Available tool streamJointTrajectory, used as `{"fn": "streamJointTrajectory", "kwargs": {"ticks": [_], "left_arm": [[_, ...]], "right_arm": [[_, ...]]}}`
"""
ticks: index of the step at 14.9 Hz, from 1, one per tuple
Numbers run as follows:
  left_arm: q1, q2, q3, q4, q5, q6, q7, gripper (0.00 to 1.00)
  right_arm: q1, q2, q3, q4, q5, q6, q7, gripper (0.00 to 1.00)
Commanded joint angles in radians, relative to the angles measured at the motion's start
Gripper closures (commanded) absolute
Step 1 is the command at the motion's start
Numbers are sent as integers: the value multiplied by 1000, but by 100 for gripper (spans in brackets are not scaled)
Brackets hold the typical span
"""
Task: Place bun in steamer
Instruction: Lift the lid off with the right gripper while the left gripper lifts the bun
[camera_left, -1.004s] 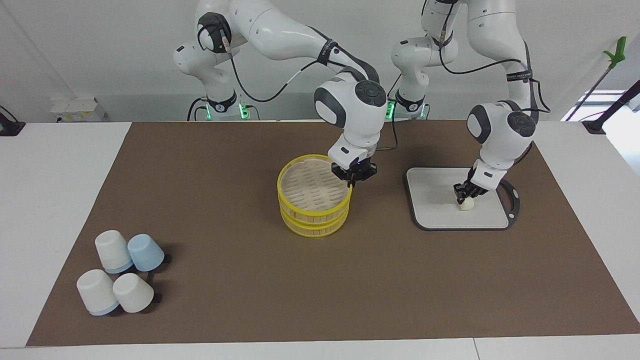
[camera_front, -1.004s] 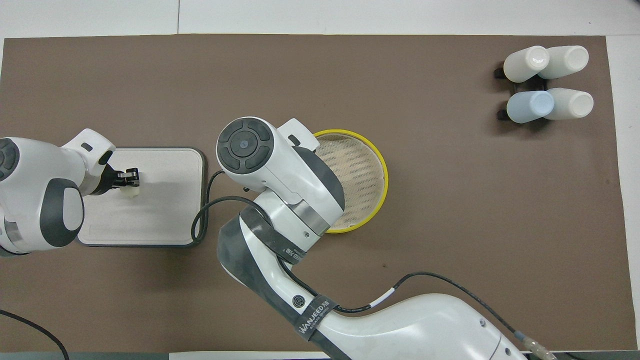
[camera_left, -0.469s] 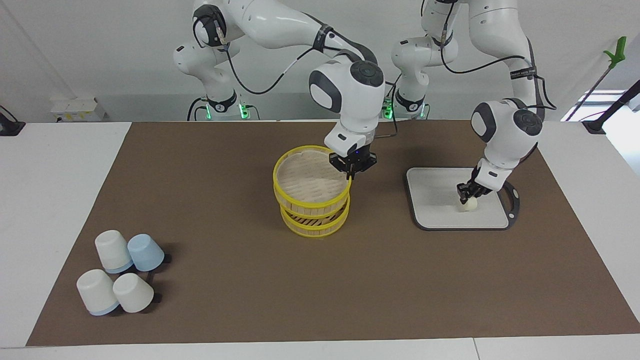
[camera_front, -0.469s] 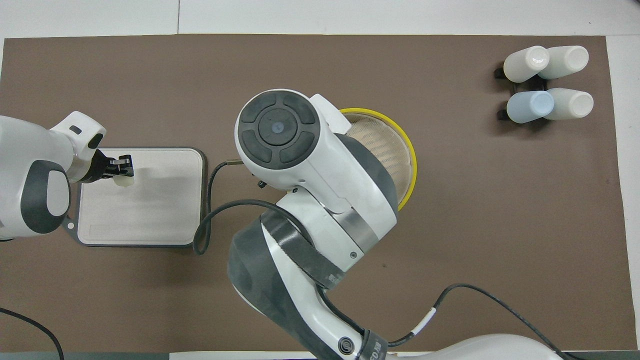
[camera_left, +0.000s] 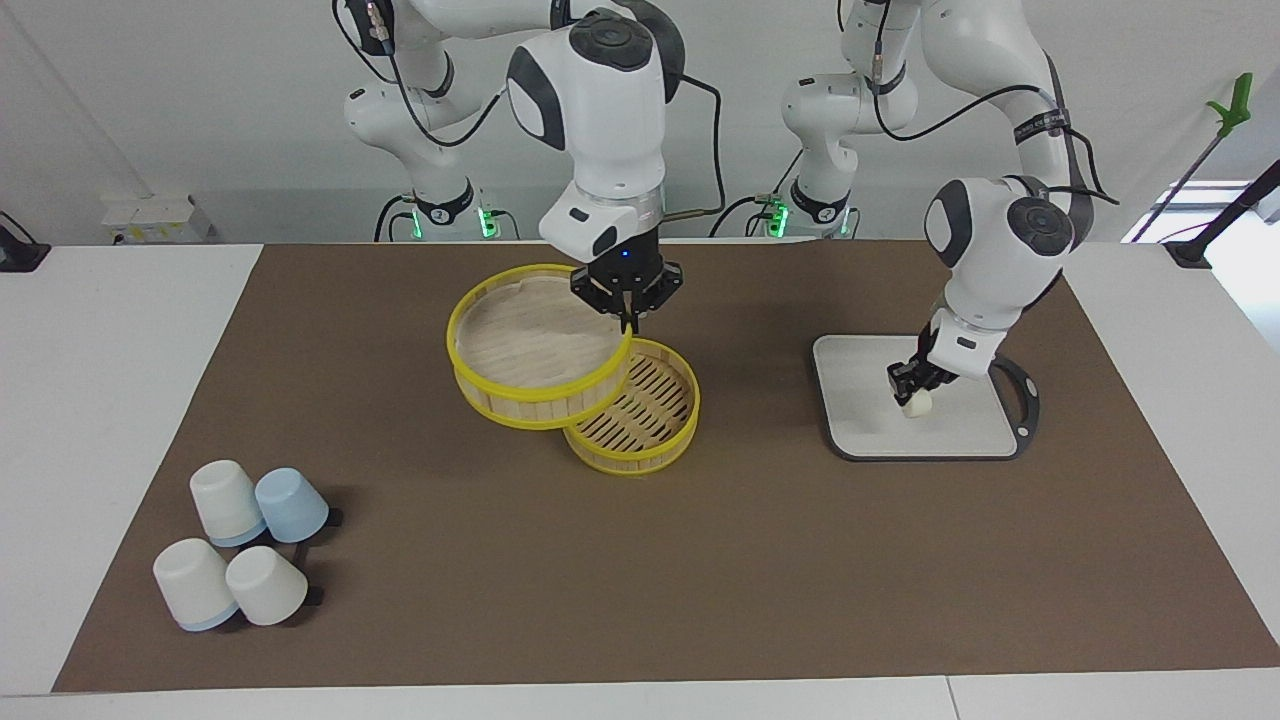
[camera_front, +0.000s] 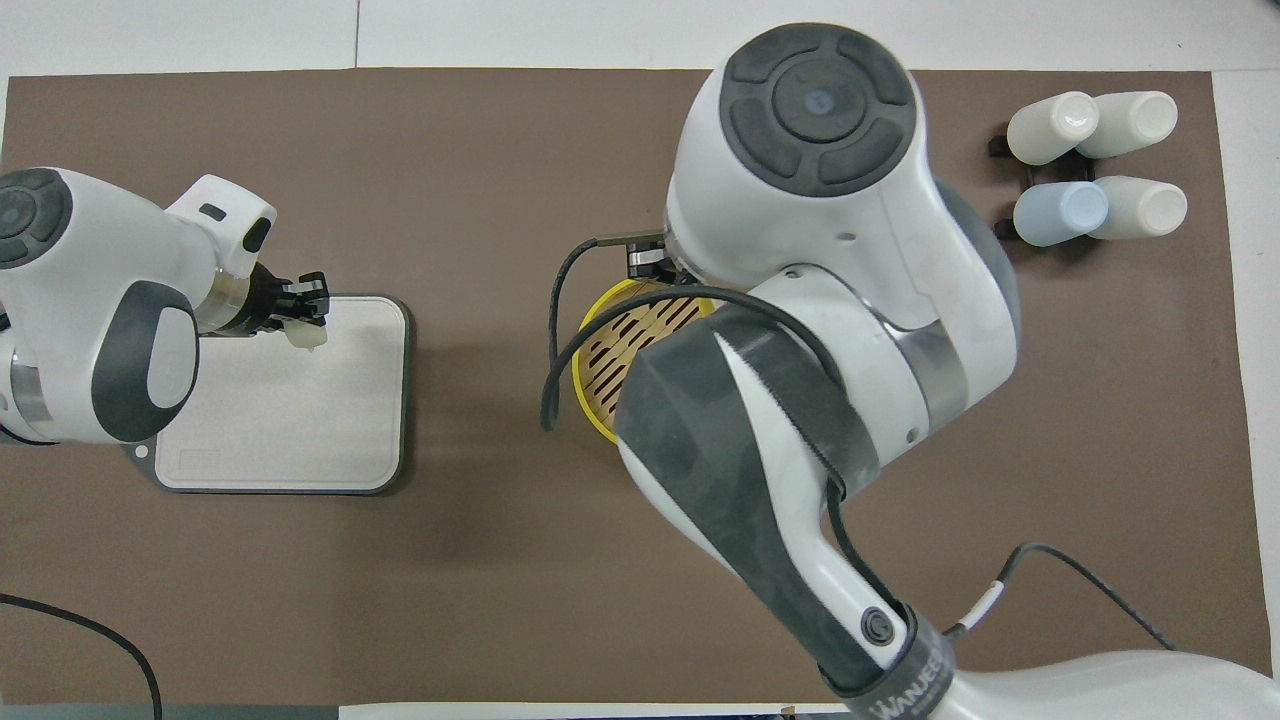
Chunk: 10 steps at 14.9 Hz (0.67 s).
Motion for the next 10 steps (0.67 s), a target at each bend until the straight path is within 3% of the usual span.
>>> {"fn": "streamJointTrajectory", "kwargs": {"ticks": [1, 5, 7, 10], "left_arm": [[-105, 34, 13, 89, -27, -70, -136, 70], [-274, 87, 13, 250, -39, -156, -379, 70], [-352, 123, 13, 321, -106, -152, -454, 70], [-478, 191, 16, 376, -108, -152, -514, 70]], "right_arm": [[-62, -27, 10, -21, 5, -13, -54, 100], [-143, -30, 10, -27, 10, -13, -117, 100], [-181, -30, 13, -30, 24, -45, -157, 100], [-203, -43, 13, -55, 25, -88, -217, 100]]}}
